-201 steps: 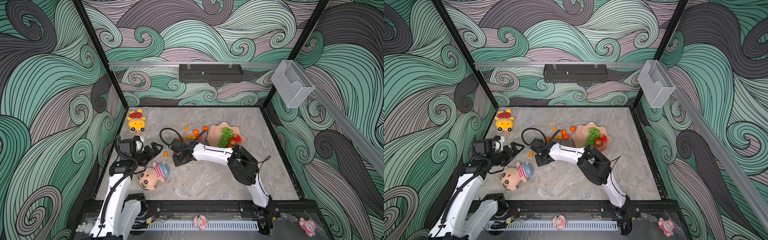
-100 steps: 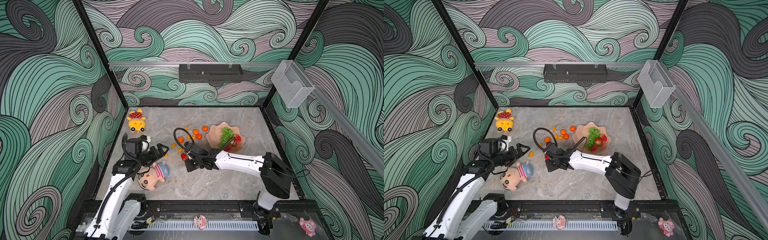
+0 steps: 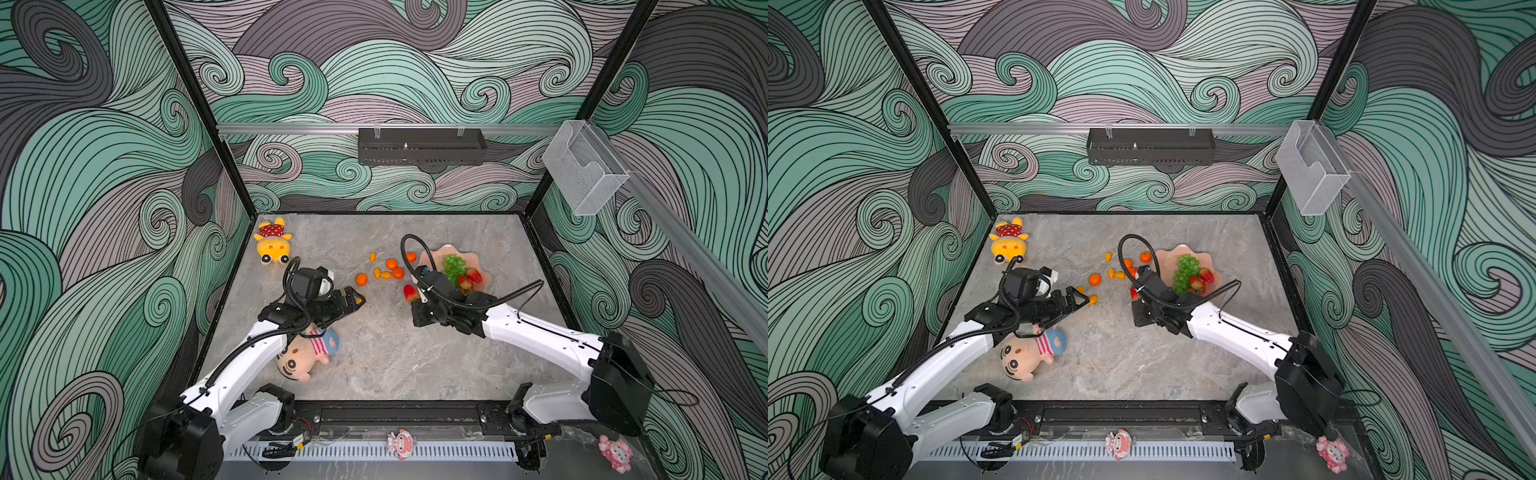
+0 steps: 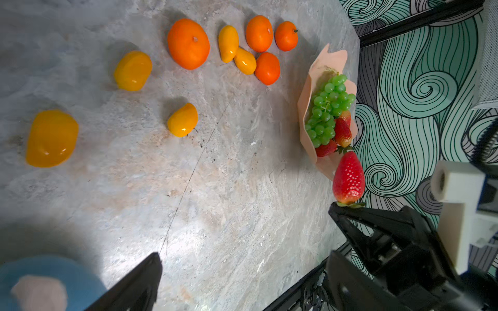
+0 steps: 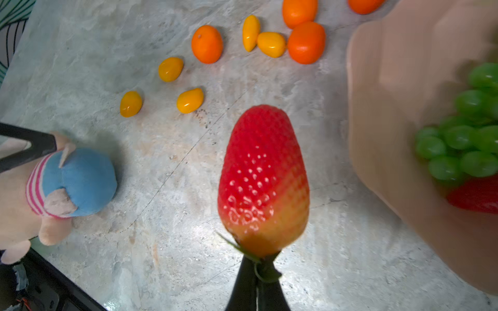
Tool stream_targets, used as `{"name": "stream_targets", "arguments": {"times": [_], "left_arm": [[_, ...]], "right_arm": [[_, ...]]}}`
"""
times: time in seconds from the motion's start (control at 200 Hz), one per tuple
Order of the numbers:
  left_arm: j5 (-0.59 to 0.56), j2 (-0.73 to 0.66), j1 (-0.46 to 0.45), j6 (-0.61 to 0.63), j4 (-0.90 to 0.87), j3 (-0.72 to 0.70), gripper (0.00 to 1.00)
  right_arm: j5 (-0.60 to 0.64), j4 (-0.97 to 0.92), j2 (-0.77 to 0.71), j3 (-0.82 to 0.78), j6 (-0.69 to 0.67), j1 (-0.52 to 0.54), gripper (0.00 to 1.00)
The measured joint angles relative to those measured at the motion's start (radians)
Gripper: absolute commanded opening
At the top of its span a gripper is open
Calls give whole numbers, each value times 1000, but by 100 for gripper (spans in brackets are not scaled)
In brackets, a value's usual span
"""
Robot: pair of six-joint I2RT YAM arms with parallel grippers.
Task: Arrange fruit in a fruit bowl
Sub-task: Place the fruit in the fruit bowl.
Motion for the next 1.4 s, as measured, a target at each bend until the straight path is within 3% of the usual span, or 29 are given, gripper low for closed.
{"name": "stream_targets", "arguments": {"times": [0.465,0.755,1.026,1.396], "left_arm": [[-61,236,-186,-5,113,173,99],[-60,362,-268,14,140,277,99],[-55,471,-272,50,151,370,99],[-54,532,-307,58,165,425,99]], "right_arm": [[-100,-119,-87,-18,-56,-370,0],[-206,-199,10,42,-99,-583,0],[-268,-241,185,186,-164,-668,0],[-250,-296,360,355,-235,-702,0]]}}
